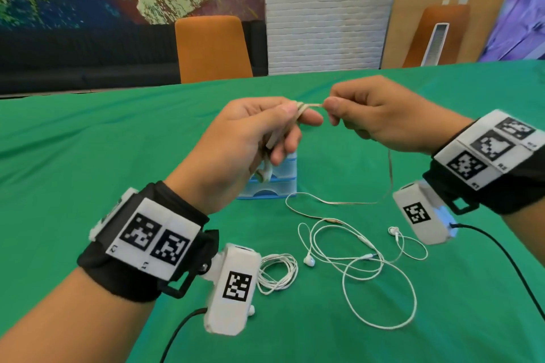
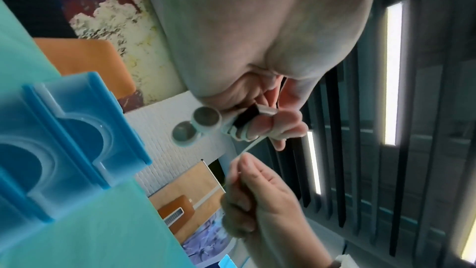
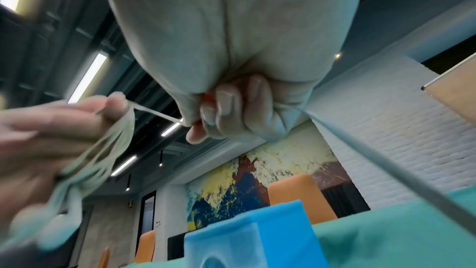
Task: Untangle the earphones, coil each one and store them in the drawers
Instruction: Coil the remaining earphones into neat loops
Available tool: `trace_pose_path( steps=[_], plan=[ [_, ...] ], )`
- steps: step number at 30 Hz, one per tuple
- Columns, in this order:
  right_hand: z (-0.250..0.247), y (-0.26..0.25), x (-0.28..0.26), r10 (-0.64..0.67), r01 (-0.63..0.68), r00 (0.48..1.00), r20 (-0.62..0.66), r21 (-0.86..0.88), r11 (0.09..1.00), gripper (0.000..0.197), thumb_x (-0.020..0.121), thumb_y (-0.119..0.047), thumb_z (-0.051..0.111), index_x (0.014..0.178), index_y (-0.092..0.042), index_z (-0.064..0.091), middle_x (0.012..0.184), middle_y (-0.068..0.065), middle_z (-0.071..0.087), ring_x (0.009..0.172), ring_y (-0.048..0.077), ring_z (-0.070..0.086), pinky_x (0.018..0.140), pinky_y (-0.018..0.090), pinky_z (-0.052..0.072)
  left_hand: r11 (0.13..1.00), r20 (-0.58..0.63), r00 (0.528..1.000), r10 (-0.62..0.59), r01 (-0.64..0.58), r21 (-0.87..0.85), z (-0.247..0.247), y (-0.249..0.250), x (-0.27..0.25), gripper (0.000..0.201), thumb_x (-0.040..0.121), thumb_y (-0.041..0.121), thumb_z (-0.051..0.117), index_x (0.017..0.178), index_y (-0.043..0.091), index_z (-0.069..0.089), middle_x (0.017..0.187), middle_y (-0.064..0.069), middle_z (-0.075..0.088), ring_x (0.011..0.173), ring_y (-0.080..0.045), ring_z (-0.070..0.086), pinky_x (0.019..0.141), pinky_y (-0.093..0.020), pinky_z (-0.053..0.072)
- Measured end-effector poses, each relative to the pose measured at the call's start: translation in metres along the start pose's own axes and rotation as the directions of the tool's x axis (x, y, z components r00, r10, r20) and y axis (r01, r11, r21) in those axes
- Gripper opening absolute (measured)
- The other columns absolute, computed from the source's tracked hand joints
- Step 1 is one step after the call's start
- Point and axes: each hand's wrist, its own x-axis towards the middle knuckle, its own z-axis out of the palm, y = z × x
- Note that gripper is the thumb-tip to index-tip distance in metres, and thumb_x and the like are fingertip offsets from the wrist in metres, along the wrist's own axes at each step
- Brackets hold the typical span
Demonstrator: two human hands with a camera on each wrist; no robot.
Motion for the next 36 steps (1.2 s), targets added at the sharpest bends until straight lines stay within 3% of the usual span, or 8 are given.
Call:
trace_pose_path(
  steps=[6,11,15,19,22,28,32,36],
  plan=[
    [0.035,-0.010,-0.010,-0.067,0.070,0.985,0.157,-0.010,0.998,0.031,0.104,-0.025,0.049,0.082,-0.007,0.062,0.053,-0.015,0.048,0.050,0.004,0.038,0.052,0.014,0.033,0.977,-0.129,0.991,0.045,-0.071,-0.200,0.002,0.004,0.007,0.030,0.105,0.013,0.043,0.123,-0.003,0.061,0.094,-0.011,0.076,0.074,-0.011,0.070,0.070,-0.019,0.054],
    [0.026,-0.035,-0.018,-0.141,0.182,0.941,0.308,-0.110,0.977,0.026,0.102,-0.025,0.055,0.080,-0.014,0.064,0.057,-0.007,0.044,0.053,0.007,0.035,0.053,0.023,0.032,0.987,-0.198,0.977,0.075,-0.102,-0.126,-0.003,-0.002,0.006,0.026,0.106,0.008,0.044,0.127,0.007,0.058,0.119,-0.014,0.073,0.108,-0.017,0.071,0.087,-0.023,0.055],
    [0.000,-0.054,-0.020,-0.176,0.214,0.935,0.309,-0.093,0.972,0.024,0.101,-0.022,0.056,0.082,-0.012,0.068,0.055,-0.007,0.039,0.050,0.006,0.034,0.050,0.016,0.030,0.986,-0.113,0.987,0.112,-0.095,0.140,-0.007,-0.002,0.005,0.027,0.106,0.004,0.042,0.108,0.020,0.064,0.113,-0.009,0.073,0.101,-0.014,0.072,0.091,-0.026,0.055],
    [-0.032,-0.056,-0.010,-0.174,0.188,0.974,0.147,-0.089,0.978,0.026,0.102,-0.024,0.054,0.087,-0.009,0.069,0.056,0.005,0.040,0.050,0.019,0.035,0.048,0.035,0.031,0.971,0.000,0.996,0.088,-0.086,0.224,-0.002,-0.002,-0.001,0.030,0.106,0.004,0.038,0.124,-0.002,0.061,0.108,-0.019,0.073,0.089,-0.019,0.070,0.085,-0.025,0.054],
    [-0.038,-0.048,-0.002,-0.130,0.134,0.988,0.078,-0.055,0.989,0.028,0.103,-0.023,0.052,0.089,-0.004,0.067,0.055,0.004,0.038,0.050,0.019,0.032,0.047,0.032,0.029,0.969,0.070,0.993,0.099,-0.113,0.222,0.004,0.001,-0.005,0.031,0.106,0.010,0.038,0.126,0.000,0.060,0.103,-0.018,0.075,0.081,-0.021,0.068,0.081,-0.030,0.053],
    [-0.013,-0.028,0.002,0.046,-0.072,0.993,0.109,0.250,0.966,0.033,0.106,-0.024,0.042,0.089,-0.001,0.057,0.052,-0.002,0.029,0.046,0.011,0.019,0.041,0.020,0.019,0.985,0.055,0.985,0.164,-0.167,0.053,0.007,0.009,-0.006,0.030,0.106,0.010,0.040,0.124,0.000,0.061,0.091,-0.012,0.073,0.066,-0.012,0.058,0.070,-0.018,0.047],
    [0.017,-0.028,-0.002,0.051,-0.109,0.973,0.225,0.257,0.960,0.040,0.104,-0.033,0.042,0.087,0.000,0.057,0.054,0.003,0.025,0.044,0.010,0.020,0.040,0.019,0.022,0.980,-0.050,0.979,0.196,-0.198,-0.035,0.008,0.015,-0.004,0.028,0.105,0.005,0.040,0.127,-0.003,0.057,0.097,-0.014,0.075,0.071,-0.014,0.067,0.070,-0.022,0.053],
    [0.031,-0.037,-0.007,0.002,-0.069,0.957,0.291,0.220,0.973,0.035,0.107,-0.022,0.040,0.085,0.000,0.058,0.052,-0.003,0.031,0.043,0.007,0.026,0.043,0.016,0.028,0.982,-0.115,0.976,0.185,-0.187,-0.011,0.005,0.011,-0.002,0.029,0.106,0.004,0.040,0.130,0.007,0.055,0.114,-0.013,0.074,0.099,-0.020,0.073,0.084,-0.032,0.059]
  ],
)
